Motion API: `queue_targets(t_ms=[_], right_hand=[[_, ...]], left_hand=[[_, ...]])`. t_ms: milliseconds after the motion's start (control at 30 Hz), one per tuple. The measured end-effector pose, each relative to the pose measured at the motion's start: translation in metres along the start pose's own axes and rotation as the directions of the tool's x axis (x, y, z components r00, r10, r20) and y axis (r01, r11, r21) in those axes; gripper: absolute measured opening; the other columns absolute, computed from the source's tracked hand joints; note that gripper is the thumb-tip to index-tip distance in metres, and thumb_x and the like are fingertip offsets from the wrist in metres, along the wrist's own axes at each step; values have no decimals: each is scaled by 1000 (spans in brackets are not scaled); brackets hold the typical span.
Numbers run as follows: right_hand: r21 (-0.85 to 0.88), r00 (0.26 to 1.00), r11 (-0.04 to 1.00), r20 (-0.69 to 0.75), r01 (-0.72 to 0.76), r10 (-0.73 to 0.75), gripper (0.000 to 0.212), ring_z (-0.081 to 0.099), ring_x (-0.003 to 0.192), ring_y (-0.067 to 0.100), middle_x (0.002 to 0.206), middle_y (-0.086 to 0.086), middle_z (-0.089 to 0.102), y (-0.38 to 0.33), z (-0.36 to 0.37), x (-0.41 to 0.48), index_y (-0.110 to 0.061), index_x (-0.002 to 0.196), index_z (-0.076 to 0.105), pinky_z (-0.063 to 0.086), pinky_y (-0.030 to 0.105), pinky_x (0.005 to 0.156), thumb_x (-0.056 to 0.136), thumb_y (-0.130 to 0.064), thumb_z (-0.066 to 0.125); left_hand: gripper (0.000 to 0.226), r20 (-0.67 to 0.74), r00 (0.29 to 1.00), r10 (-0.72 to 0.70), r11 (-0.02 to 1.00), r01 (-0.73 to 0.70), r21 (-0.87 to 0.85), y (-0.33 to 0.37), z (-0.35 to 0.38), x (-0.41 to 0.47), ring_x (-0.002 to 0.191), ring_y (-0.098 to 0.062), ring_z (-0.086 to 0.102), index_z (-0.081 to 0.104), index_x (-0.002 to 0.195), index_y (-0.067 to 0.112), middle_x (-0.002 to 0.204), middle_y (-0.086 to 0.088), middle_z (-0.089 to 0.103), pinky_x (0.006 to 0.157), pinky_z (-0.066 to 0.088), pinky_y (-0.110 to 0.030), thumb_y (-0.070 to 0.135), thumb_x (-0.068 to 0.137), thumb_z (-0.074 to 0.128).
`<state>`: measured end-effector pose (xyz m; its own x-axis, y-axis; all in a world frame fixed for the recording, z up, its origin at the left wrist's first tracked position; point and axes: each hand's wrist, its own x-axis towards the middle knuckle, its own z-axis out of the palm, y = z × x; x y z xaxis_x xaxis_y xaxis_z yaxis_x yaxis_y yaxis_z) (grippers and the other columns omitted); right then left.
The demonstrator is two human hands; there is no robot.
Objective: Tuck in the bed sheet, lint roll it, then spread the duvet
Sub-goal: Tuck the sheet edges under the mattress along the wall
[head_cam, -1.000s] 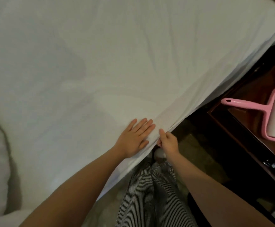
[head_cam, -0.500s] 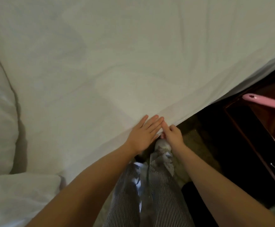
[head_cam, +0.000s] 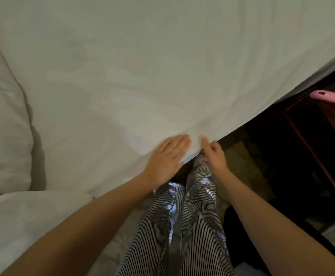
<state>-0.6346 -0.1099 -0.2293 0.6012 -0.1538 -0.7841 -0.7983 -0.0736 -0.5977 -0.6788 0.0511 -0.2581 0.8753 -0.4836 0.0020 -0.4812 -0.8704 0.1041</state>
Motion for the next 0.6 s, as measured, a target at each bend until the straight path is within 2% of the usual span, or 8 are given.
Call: queue_targets(t_ms=[67, 133, 233, 333, 467, 600], right_hand=[[-70, 977, 987, 153, -141, 150, 27, 55, 68, 11, 86, 1, 58, 8, 23, -13, -11, 103, 51, 48, 20, 57, 93, -36, 54], [-108, 967, 979, 171, -175, 191, 25, 55, 64, 9, 79, 1, 58, 14, 42, -20, -12, 91, 53, 49, 16, 52, 95, -36, 50], [-227, 993, 970, 55, -85, 100, 39, 49, 55, 10, 61, 1, 52, 19, 50, -18, -14, 66, 50, 40, 18, 51, 96, -39, 47], [-355, 998, 935, 58, -8, 30, 44, 48, 54, 10, 56, 0, 51, 20, 42, -20, -13, 61, 50, 37, 20, 53, 97, -40, 46], [-329, 996, 941, 63, 74, -57, 45, 45, 50, 9, 54, 0, 50, 21, 35, -25, -12, 56, 51, 37, 18, 51, 95, -35, 52], [-271, 988, 950, 81, 152, -135, 42, 40, 50, 10, 50, -2, 45, 37, 24, -31, -15, 54, 50, 34, 25, 55, 94, -26, 55]], left_hand=[[68, -37, 998, -52, 996, 54, 65, -18, -4, -29, 139, -20, 26, 29, 144, 9, 151, -6, 30, 115, 11, -38, 47, 88, 40], [64, -46, 999, -15, 995, 19, 93, -23, -2, -40, 139, -20, 26, 30, 145, 13, 151, -6, 26, 115, 12, -41, 47, 92, 37], [54, -41, 997, 58, 990, -52, 129, -19, 7, -39, 138, -21, 27, 31, 145, 13, 150, -4, 31, 115, 11, -41, 39, 98, 31], [46, -46, 996, 81, 989, -74, 128, -17, 8, -37, 137, -19, 30, 37, 141, 11, 145, -3, 42, 115, 14, -37, 31, 100, 30], [43, -59, 996, 68, 998, -68, -6, -14, 4, -36, 133, -21, 37, 48, 135, 8, 139, -4, 50, 114, 15, -35, 25, 102, 25], [39, -93, 992, 83, 996, -87, -35, -6, 6, -39, 123, -22, 53, 57, 127, 6, 131, -6, 57, 114, 16, -31, 23, 96, 40]])
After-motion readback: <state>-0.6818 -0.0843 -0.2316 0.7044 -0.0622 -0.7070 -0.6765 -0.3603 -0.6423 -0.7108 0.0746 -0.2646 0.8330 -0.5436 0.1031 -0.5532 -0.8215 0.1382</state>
